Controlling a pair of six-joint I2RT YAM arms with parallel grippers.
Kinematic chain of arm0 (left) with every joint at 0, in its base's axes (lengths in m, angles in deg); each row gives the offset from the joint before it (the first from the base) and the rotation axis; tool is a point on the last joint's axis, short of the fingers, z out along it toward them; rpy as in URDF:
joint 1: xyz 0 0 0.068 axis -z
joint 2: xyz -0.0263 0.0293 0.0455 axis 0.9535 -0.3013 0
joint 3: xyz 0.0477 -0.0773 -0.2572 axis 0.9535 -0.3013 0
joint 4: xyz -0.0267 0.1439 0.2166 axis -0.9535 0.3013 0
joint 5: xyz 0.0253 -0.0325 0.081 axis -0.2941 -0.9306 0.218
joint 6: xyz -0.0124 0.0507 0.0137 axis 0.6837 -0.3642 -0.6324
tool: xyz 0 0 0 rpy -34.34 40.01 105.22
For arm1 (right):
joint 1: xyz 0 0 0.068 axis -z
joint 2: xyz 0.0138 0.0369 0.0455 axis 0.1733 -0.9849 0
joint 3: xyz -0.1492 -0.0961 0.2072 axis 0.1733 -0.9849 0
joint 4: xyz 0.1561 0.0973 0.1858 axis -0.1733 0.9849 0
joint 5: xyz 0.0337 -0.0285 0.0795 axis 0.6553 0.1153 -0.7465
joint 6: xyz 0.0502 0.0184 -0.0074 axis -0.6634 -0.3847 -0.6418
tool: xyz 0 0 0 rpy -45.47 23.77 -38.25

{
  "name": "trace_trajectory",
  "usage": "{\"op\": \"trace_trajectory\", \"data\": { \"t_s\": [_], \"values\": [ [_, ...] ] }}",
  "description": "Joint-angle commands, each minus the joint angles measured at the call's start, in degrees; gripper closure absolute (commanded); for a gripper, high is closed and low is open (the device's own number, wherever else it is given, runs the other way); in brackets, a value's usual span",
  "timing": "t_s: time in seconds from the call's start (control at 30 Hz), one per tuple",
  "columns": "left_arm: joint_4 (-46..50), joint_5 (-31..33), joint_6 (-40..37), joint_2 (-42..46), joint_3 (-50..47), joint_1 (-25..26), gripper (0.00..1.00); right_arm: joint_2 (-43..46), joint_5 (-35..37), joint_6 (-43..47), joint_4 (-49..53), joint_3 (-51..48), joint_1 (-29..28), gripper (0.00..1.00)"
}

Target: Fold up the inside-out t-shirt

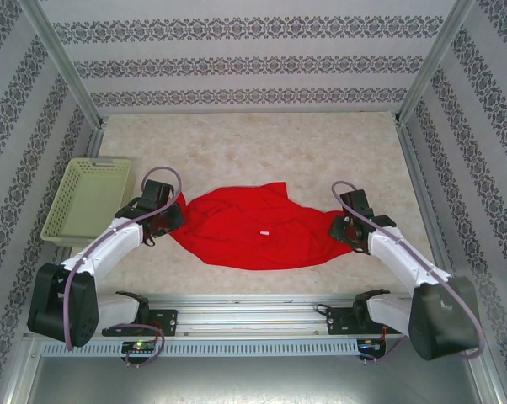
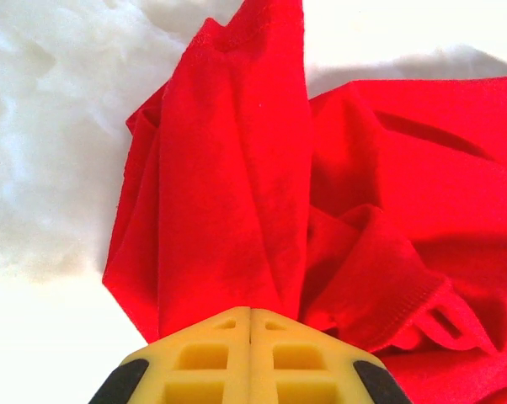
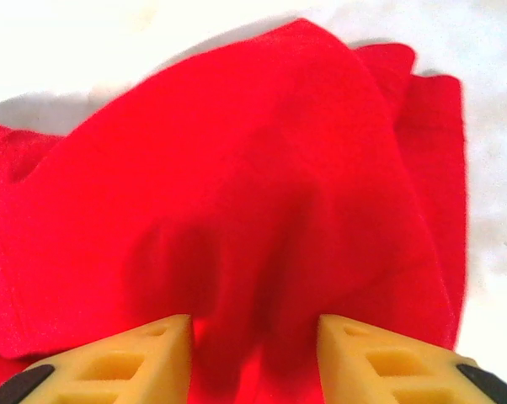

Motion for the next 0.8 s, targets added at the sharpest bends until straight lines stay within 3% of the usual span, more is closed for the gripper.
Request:
{"op": "trace_trajectory", "data": {
  "t_s": [0.0,0.27,0.37,0.53,0.77],
  "values": [
    [0.2,1.0,0.9,2.5,-1.6,0.5,1.0,-3.0,-0.5,0.9,-4.0,2.5,-0.2,0.59],
    [2.5,2.0,0.7,3.3,-2.3,0.5,1.0,-5.5,3.1,1.8,-3.5,3.4,-0.2,0.74],
    [2.6,-0.7,-0.3,1.2,-0.8,1.0,0.76,-4.7,2.6,2.0,-3.6,3.2,-0.4,0.78],
    [3.7,2.3,-0.3,-3.3,1.2,3.7,0.57,-3.6,2.9,1.8,-4.0,2.4,-0.9,0.8],
    [0.9,3.1,-1.0,-9.9,4.0,4.0,0.6,-2.8,2.6,1.8,-4.4,1.9,-1.1,0.82]
  ]
}}
